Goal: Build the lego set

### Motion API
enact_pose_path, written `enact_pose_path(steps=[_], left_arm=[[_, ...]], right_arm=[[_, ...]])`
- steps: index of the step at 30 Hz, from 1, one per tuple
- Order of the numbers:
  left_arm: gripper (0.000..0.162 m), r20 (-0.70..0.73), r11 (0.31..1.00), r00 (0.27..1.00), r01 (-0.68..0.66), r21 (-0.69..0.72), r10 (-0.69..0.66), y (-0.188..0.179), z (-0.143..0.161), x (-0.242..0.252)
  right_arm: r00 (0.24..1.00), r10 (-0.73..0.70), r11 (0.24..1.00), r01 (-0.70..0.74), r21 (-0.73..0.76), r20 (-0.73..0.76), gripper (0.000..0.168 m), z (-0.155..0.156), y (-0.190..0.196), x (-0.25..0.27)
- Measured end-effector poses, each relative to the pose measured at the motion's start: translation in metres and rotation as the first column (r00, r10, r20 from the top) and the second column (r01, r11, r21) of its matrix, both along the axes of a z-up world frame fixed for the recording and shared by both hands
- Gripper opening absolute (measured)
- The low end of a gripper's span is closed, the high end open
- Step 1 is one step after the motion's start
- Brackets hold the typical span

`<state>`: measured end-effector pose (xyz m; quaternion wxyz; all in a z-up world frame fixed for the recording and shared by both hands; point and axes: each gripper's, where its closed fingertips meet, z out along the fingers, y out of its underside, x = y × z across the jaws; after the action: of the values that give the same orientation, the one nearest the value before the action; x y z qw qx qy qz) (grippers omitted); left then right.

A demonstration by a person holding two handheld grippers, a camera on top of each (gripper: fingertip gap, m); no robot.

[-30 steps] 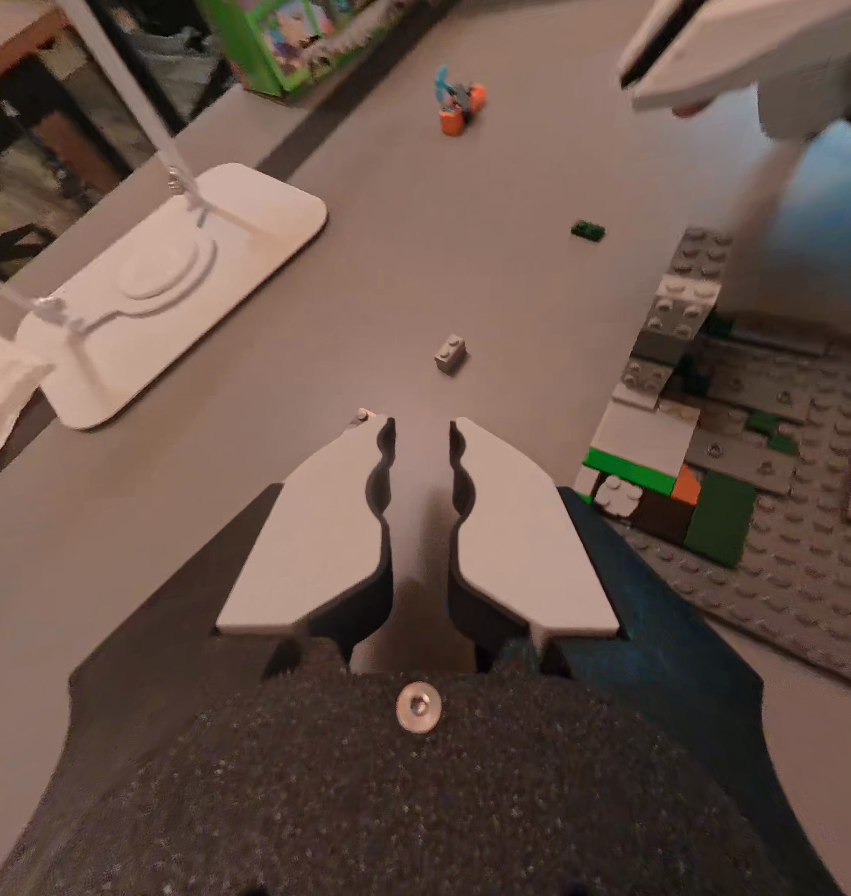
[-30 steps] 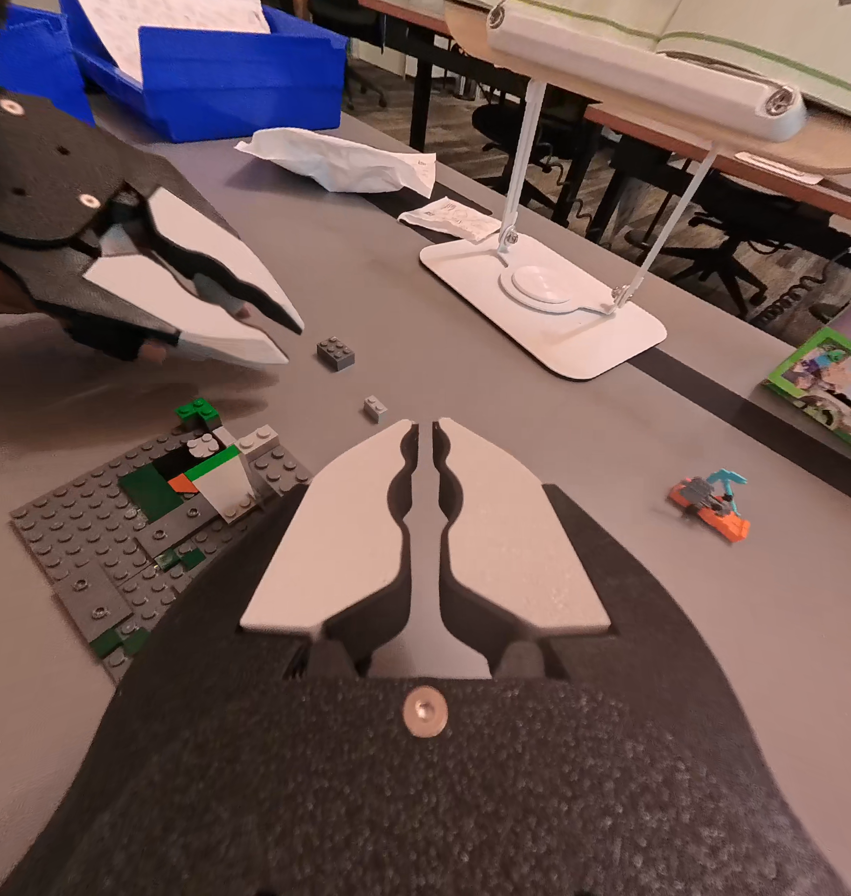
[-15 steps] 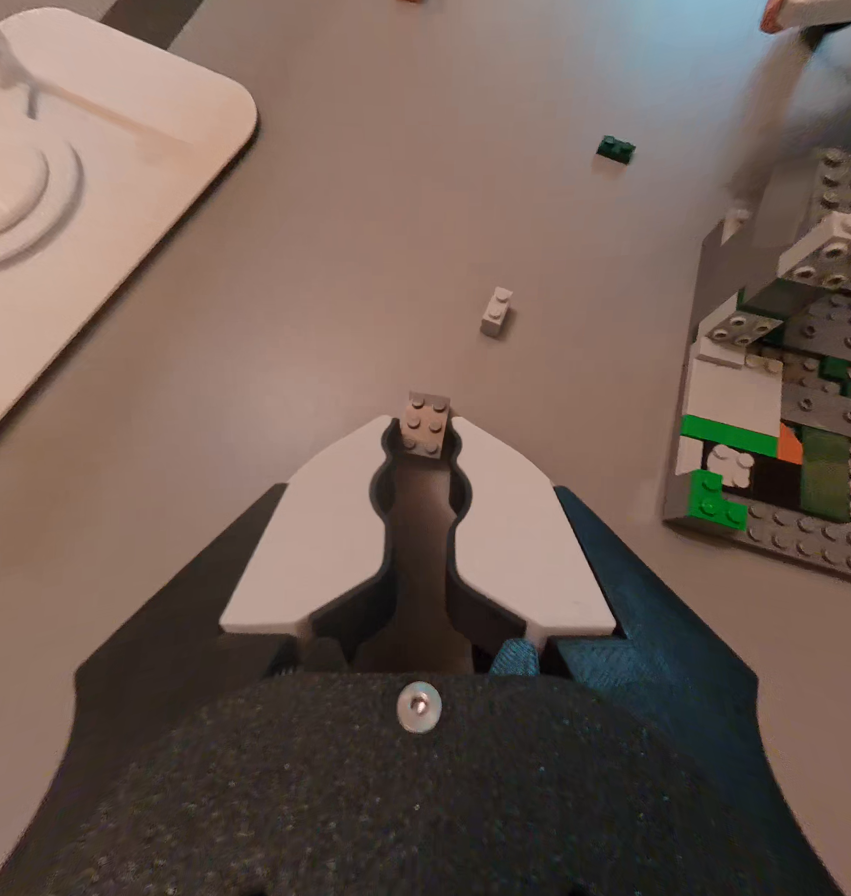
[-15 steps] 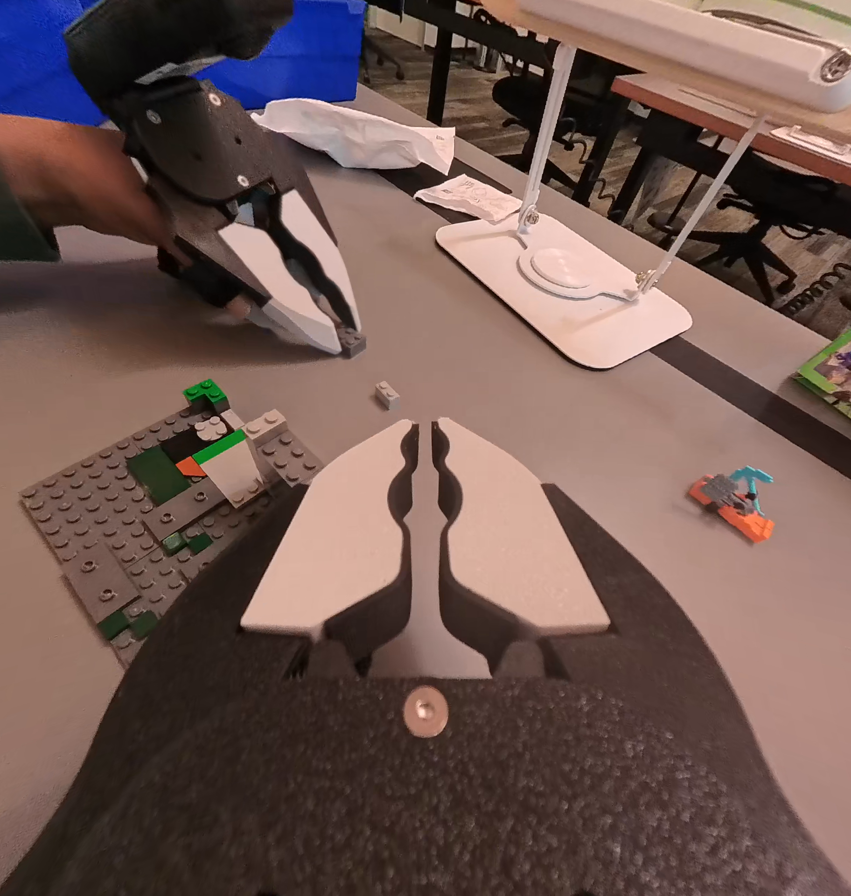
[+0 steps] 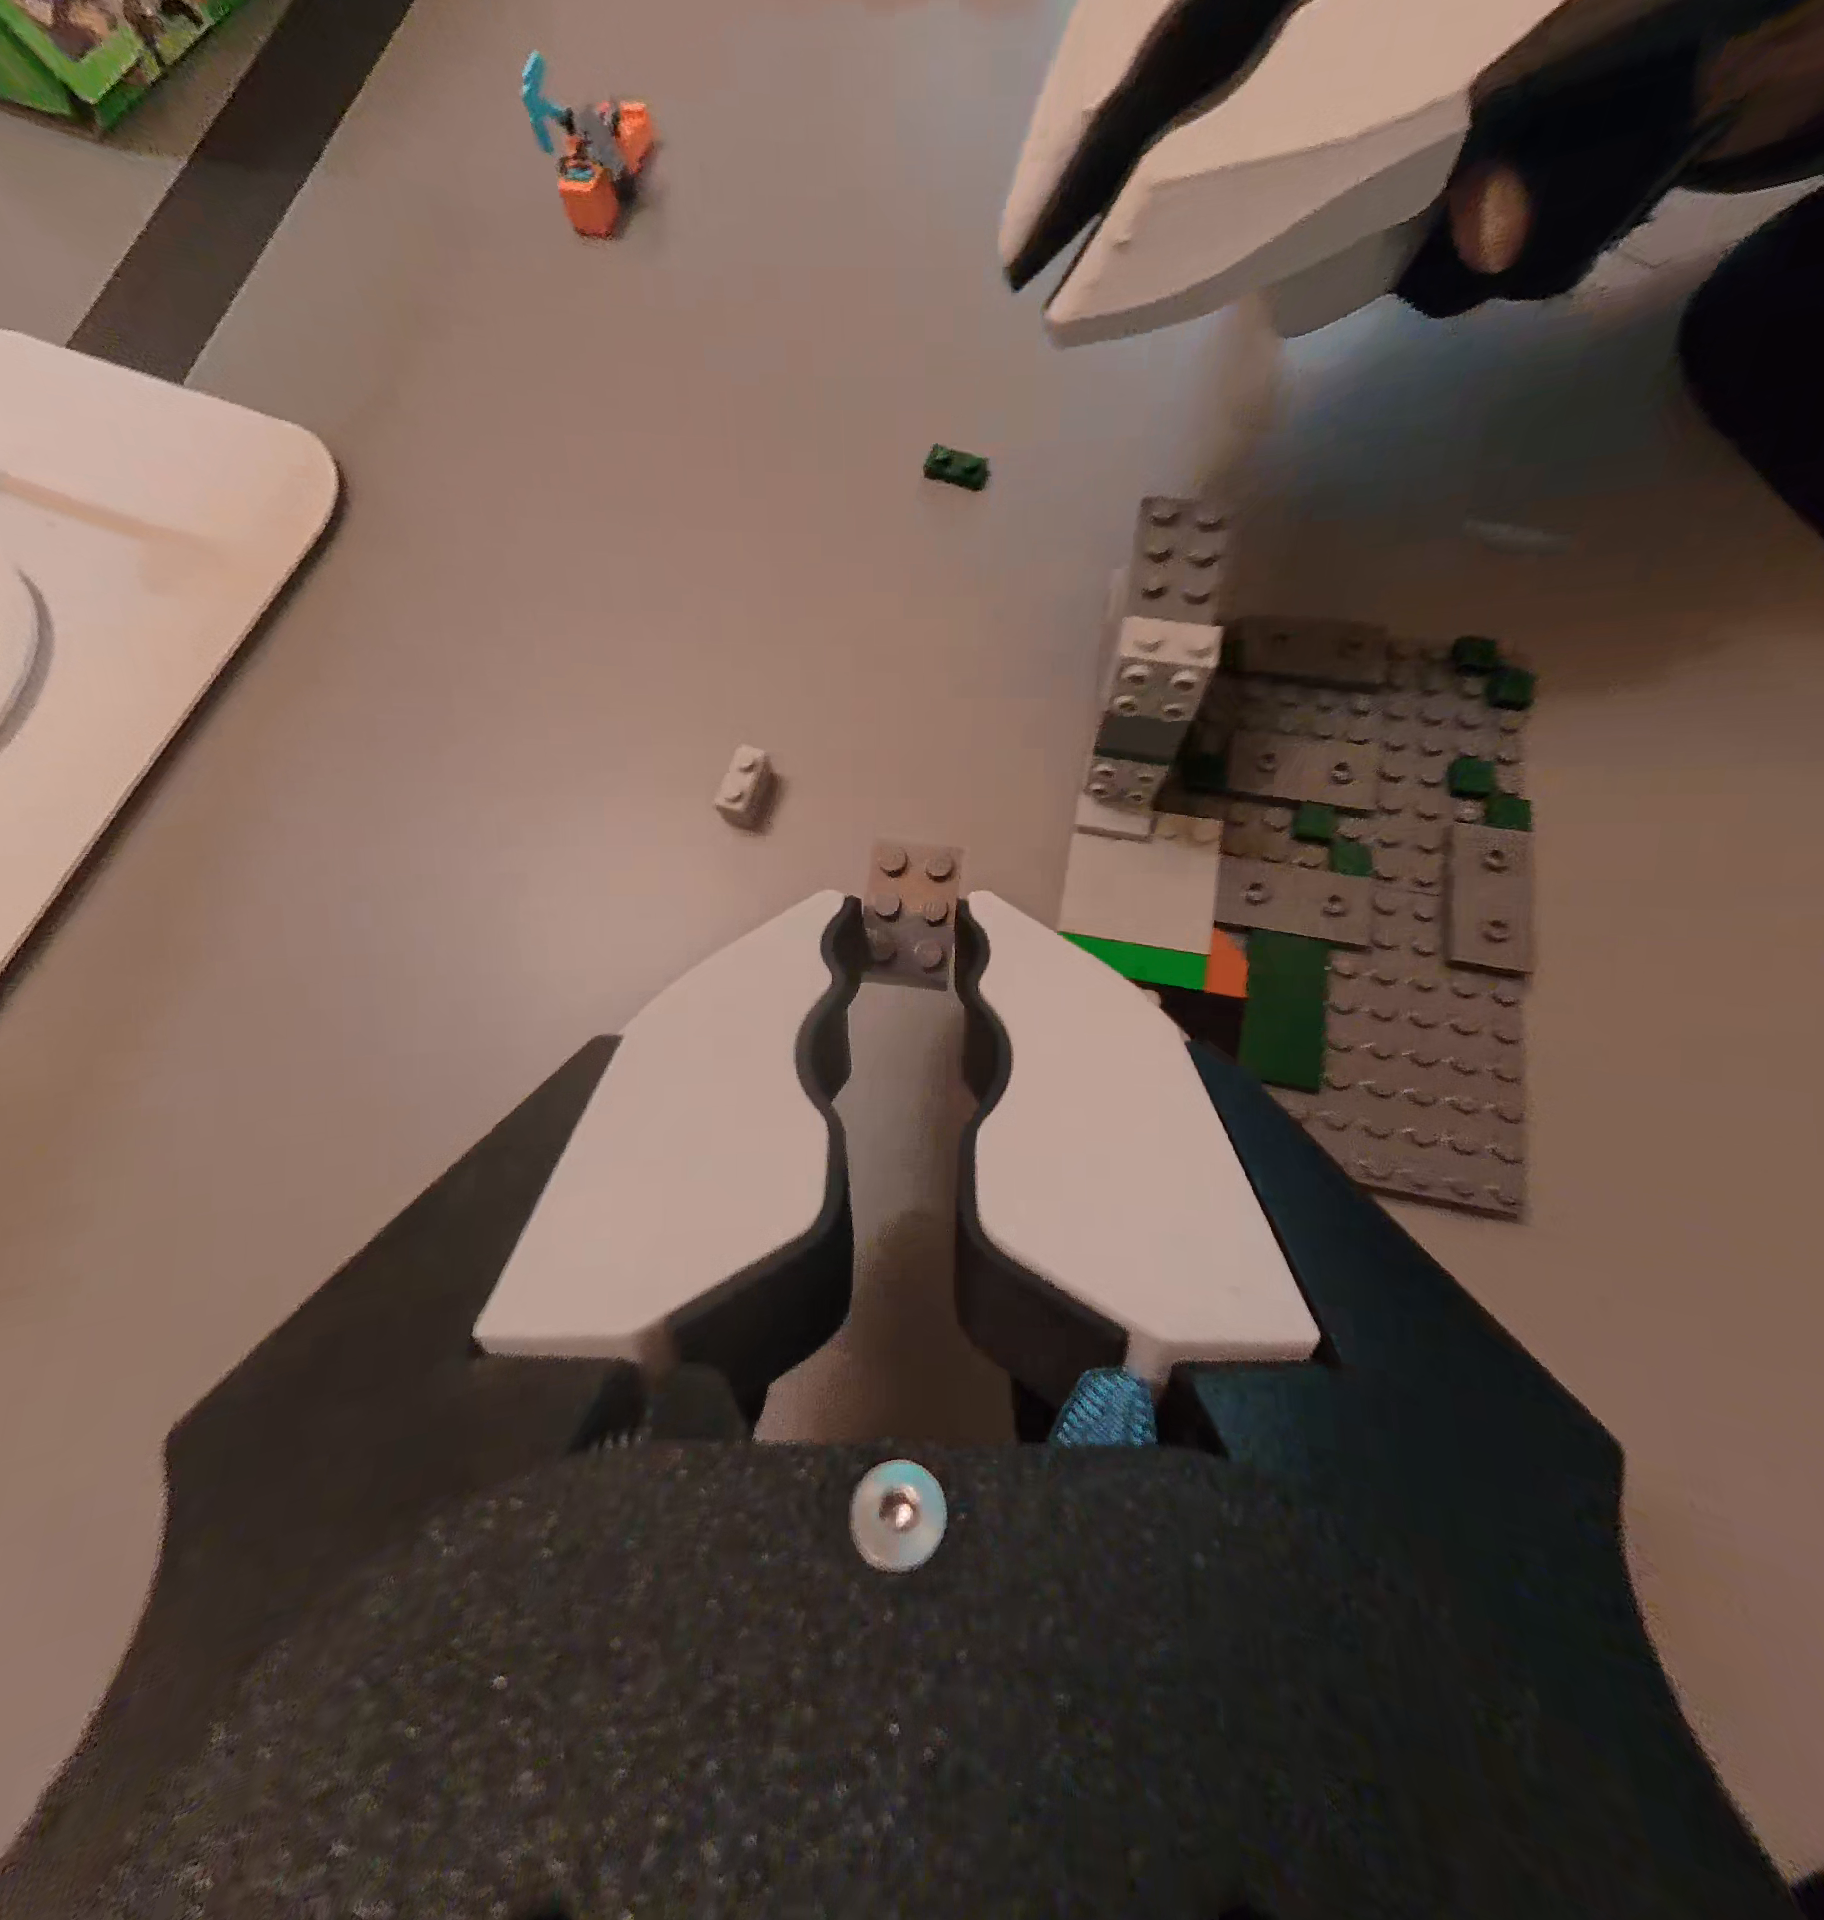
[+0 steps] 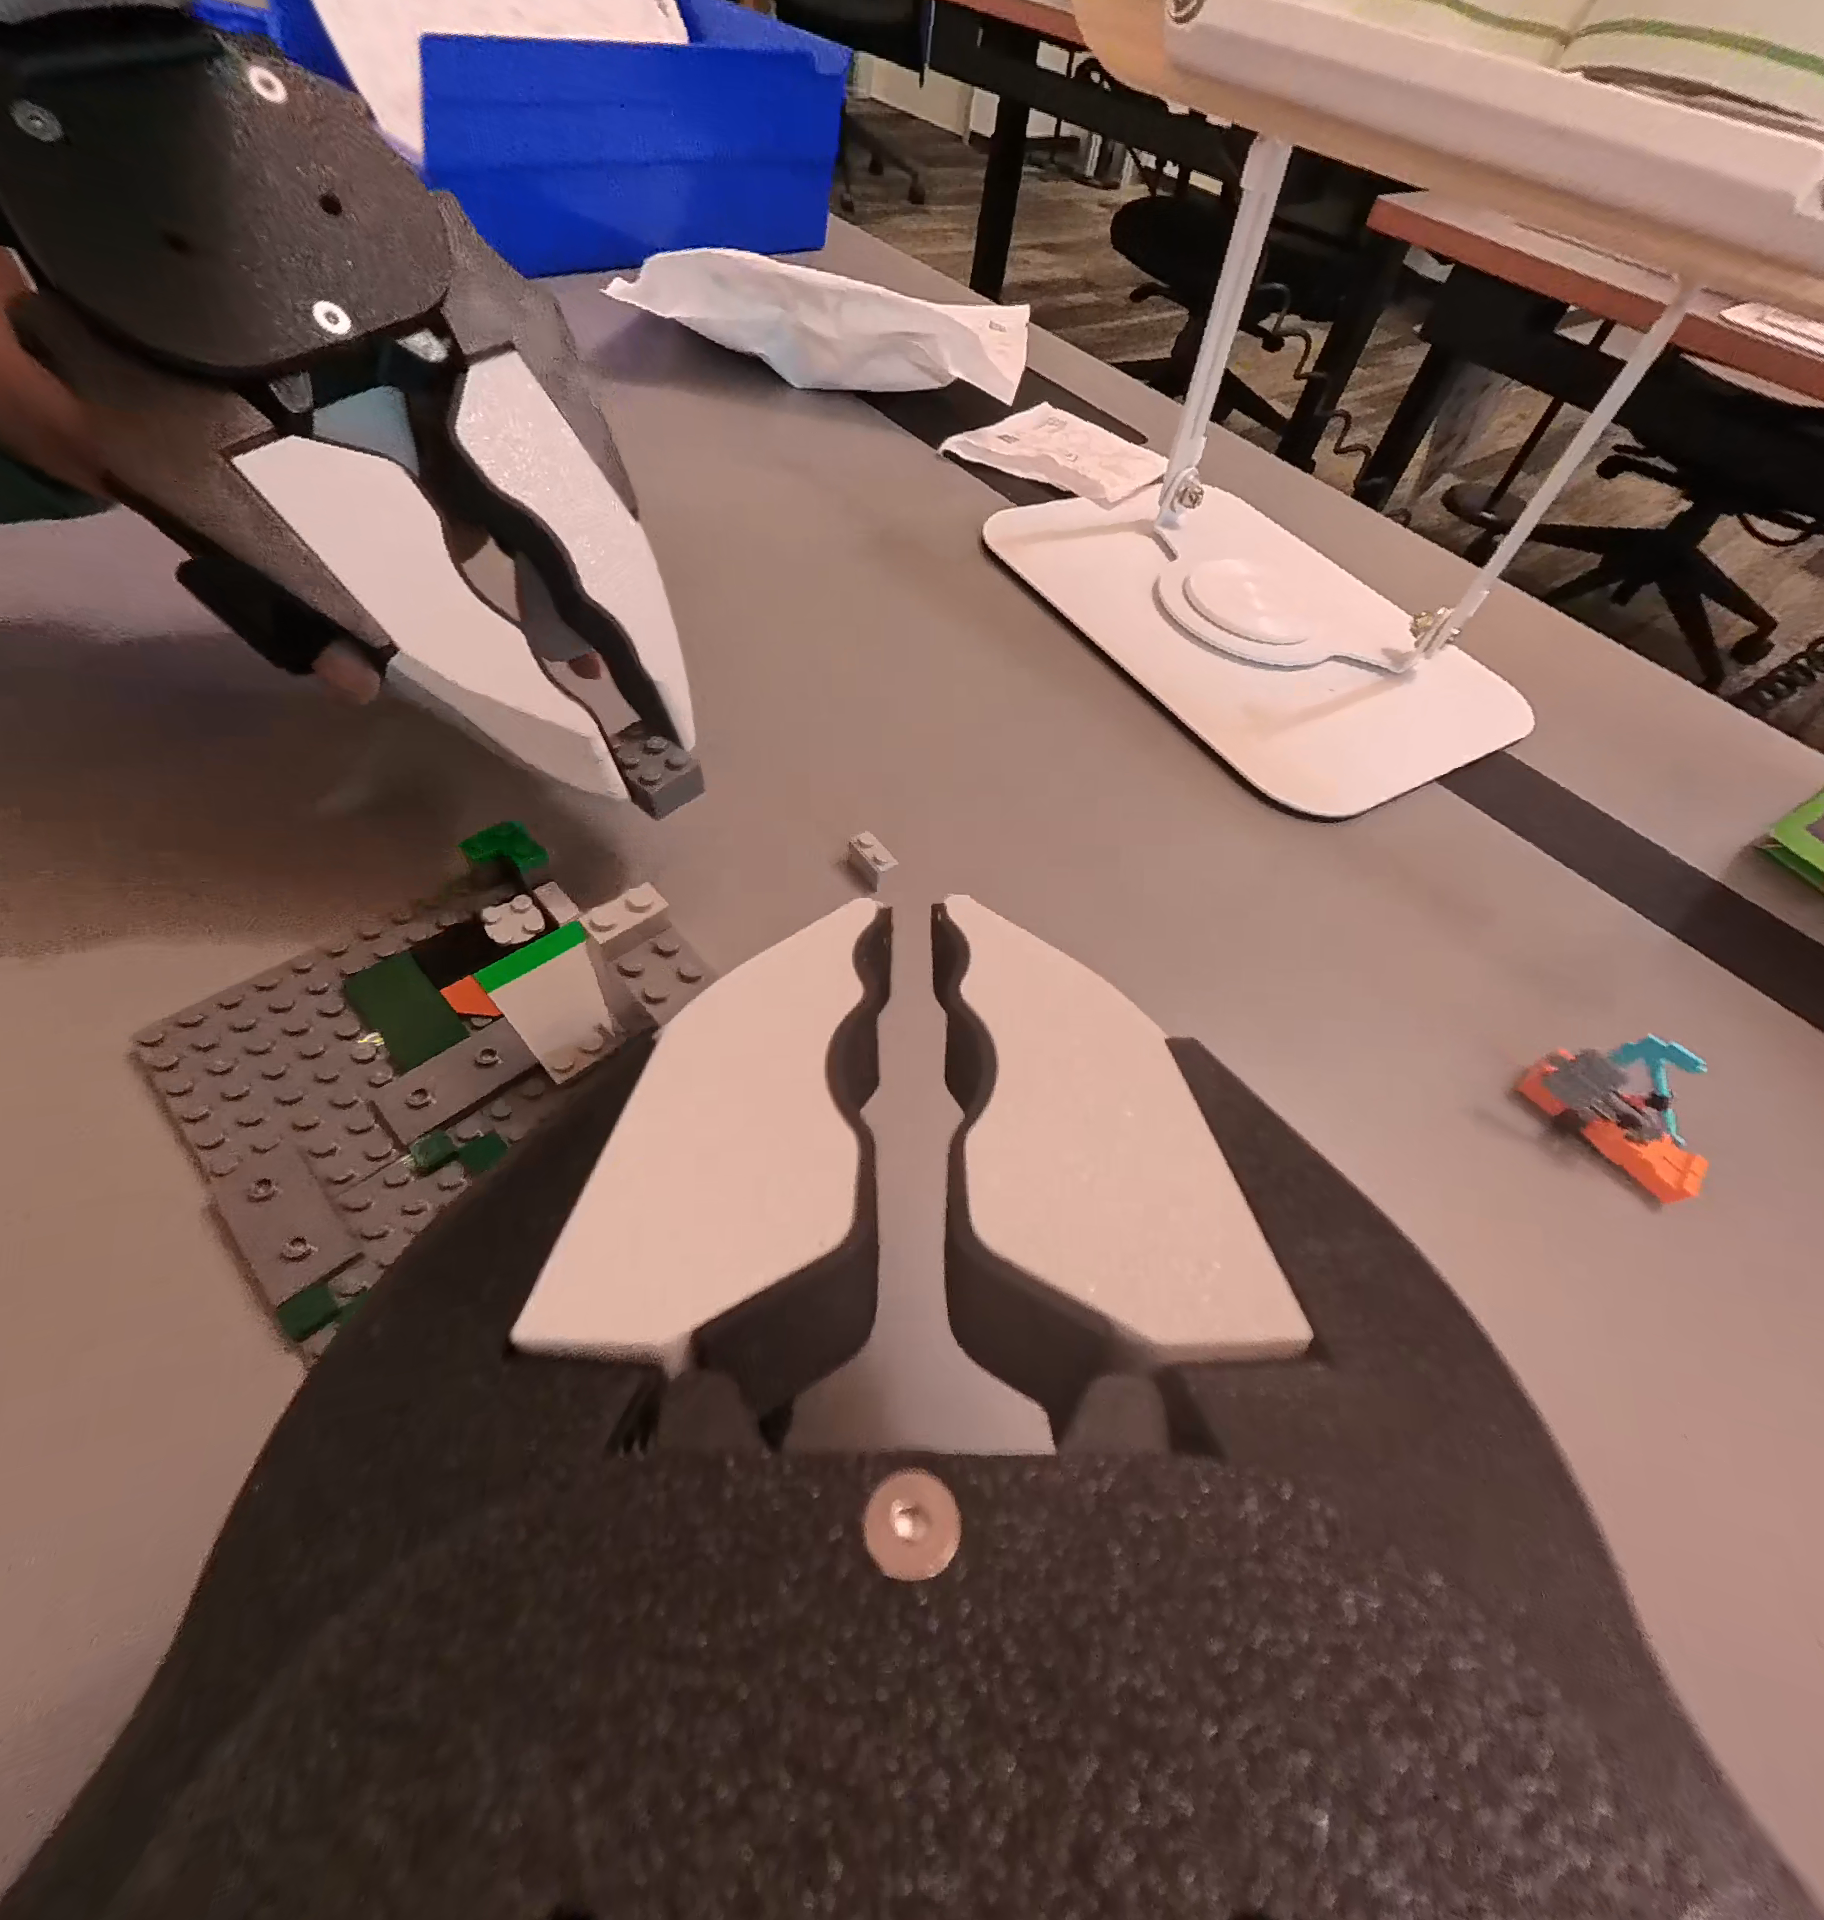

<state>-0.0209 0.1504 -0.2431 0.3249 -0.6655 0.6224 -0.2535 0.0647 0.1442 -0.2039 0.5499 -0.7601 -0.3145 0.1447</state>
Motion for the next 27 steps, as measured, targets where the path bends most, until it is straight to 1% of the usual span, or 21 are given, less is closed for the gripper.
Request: enact_pose_path(steps=[1, 8, 14, 16, 17, 21, 27], left_arm=[[0.016, -0.001, 1.000, 1.000, 0.005, 0.002, -0.005, -0.004, 0.002, 0.001], [0.016, 0.012, 0.999, 1.000, 0.023, 0.032, -0.023, -0.029, 0.016, 0.012], [0.016, 0.061, 0.999, 0.998, -0.022, 0.036, 0.019, -0.042, 0.024, 0.011], [0.016, 0.069, 0.999, 0.997, -0.031, 0.037, 0.029, -0.049, 0.022, 0.009], [0.016, 0.070, 0.999, 0.997, -0.030, 0.037, 0.027, -0.053, 0.021, 0.008], [0.016, 0.064, 0.999, 0.998, -0.018, 0.036, 0.015, -0.066, 0.012, 0.005], [0.016, 0.048, 0.999, 0.998, 0.039, 0.030, -0.041, -0.080, 0.006, 0.009]], right_arm=[[1.000, 0.005, 1.000, -0.005, 0.004, -0.002, 0.007, 0.001, -0.001, -0.001], [0.999, 0.040, 0.998, -0.038, 0.052, -0.032, 0.008, 0.012, -0.005, -0.005], [0.995, 0.096, 0.993, -0.094, 0.065, -0.023, 0.009, 0.013, -0.011, -0.014], [0.987, 0.162, 0.984, -0.160, 0.079, -0.008, 0.009, 0.019, -0.021, -0.024], [0.976, 0.219, 0.973, -0.219, 0.078, 0.013, 0.010, 0.019, -0.029, -0.031], [0.915, 0.388, 0.913, -0.398, 0.091, 0.111, 0.010, 0.018, -0.059, -0.054], [0.836, 0.487, 0.862, -0.506, 0.010, 0.254, 0.014, -0.009, -0.080, -0.070]])
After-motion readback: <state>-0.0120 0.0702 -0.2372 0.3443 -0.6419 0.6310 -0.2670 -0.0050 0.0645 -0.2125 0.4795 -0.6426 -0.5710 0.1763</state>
